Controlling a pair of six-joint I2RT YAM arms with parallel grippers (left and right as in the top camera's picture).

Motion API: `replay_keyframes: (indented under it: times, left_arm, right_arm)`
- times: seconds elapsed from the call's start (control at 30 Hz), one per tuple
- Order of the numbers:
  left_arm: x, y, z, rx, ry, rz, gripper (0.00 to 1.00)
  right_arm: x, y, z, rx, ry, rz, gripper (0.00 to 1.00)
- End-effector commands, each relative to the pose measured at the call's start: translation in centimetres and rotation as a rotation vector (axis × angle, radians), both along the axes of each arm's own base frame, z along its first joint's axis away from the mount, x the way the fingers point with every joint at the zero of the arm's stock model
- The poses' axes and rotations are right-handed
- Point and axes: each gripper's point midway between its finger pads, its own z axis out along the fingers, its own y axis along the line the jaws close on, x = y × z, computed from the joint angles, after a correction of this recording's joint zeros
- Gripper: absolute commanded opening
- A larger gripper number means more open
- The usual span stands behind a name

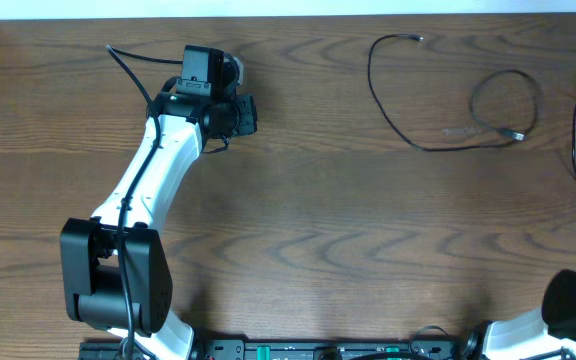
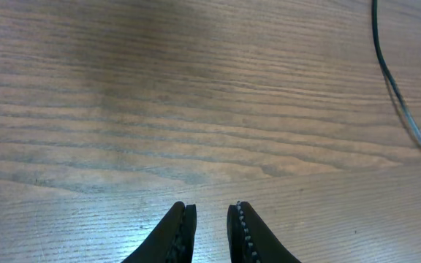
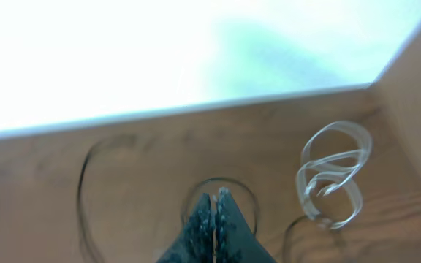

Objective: Untangle cables
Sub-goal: 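Carry the black cable to the top right and release it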

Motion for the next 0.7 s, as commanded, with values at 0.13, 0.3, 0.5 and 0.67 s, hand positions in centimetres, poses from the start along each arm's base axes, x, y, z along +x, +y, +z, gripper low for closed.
replay_keyframes:
  times: [0.13, 0.3, 0.5, 0.67]
  left_arm:
    - [0.4, 0.2, -0.4, 0.018, 0.002, -0.002, 0.21]
    - [0.5, 0.1, -0.3, 0.017, -0.001, -0.002, 0.21]
    - [0.5, 0.1, -0.3, 0.016, -0.004, -0.002, 0.21]
    - [0.5, 0.1, -0.3, 0.016, -0.004, -0.002, 0.21]
  right_arm:
    - [-3.9, -6.0, 7.0, 0.07, -0.241, -0.121, 0.01]
    - [-4.3, -5.1, 5.1, 0.135, -0.179, -0.046, 0.01]
    - [-3.0, -2.2, -0.6, 0.179, 0.016, 0.048, 0.31]
    - [-0.5, 2.0, -5.0, 0.181, 0.144, 0.188, 0.4]
